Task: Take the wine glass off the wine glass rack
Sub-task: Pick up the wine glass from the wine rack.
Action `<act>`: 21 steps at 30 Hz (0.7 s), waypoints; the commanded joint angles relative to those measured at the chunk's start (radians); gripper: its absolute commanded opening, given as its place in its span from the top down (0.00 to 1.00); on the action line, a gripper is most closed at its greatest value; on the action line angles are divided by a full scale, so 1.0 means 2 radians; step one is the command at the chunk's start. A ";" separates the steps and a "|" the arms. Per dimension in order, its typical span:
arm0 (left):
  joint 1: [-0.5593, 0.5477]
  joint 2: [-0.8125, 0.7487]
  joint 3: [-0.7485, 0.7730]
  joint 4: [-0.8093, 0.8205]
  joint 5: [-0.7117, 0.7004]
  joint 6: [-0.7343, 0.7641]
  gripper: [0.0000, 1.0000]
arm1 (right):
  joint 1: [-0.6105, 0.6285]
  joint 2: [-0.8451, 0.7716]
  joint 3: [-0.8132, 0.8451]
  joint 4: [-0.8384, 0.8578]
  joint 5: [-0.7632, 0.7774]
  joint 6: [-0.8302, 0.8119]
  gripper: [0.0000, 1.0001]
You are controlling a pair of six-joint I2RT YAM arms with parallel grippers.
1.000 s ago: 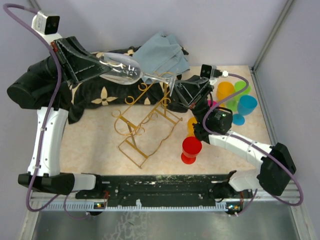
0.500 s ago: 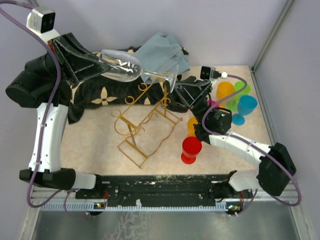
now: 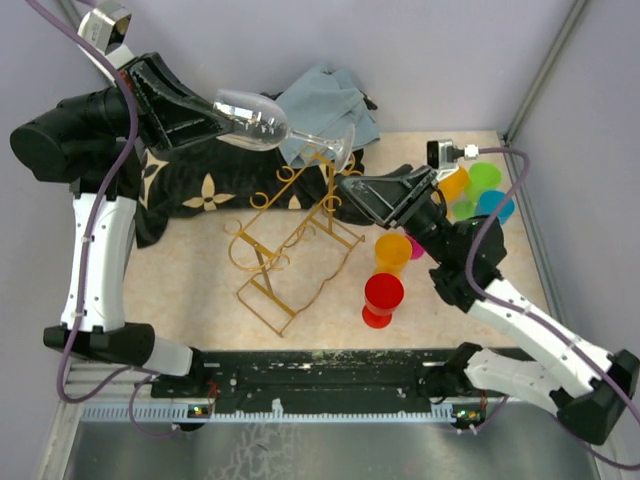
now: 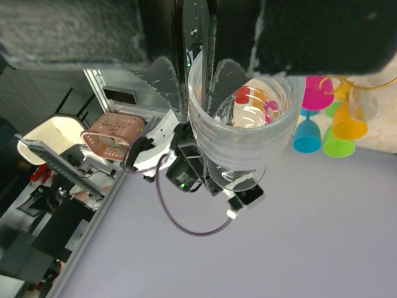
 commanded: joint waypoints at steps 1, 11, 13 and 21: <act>0.001 -0.002 0.019 -0.108 0.022 0.145 1.00 | -0.001 -0.063 0.035 -0.253 0.022 -0.084 0.56; 0.001 0.030 0.038 -0.123 0.064 0.173 1.00 | -0.001 -0.138 0.133 -0.582 0.126 -0.176 0.52; 0.001 0.039 0.046 -0.125 0.074 0.180 1.00 | -0.001 -0.130 0.165 -0.619 0.136 -0.195 0.50; 0.000 0.071 0.076 -0.183 0.106 0.256 1.00 | -0.001 -0.063 0.271 -0.693 0.139 -0.266 0.45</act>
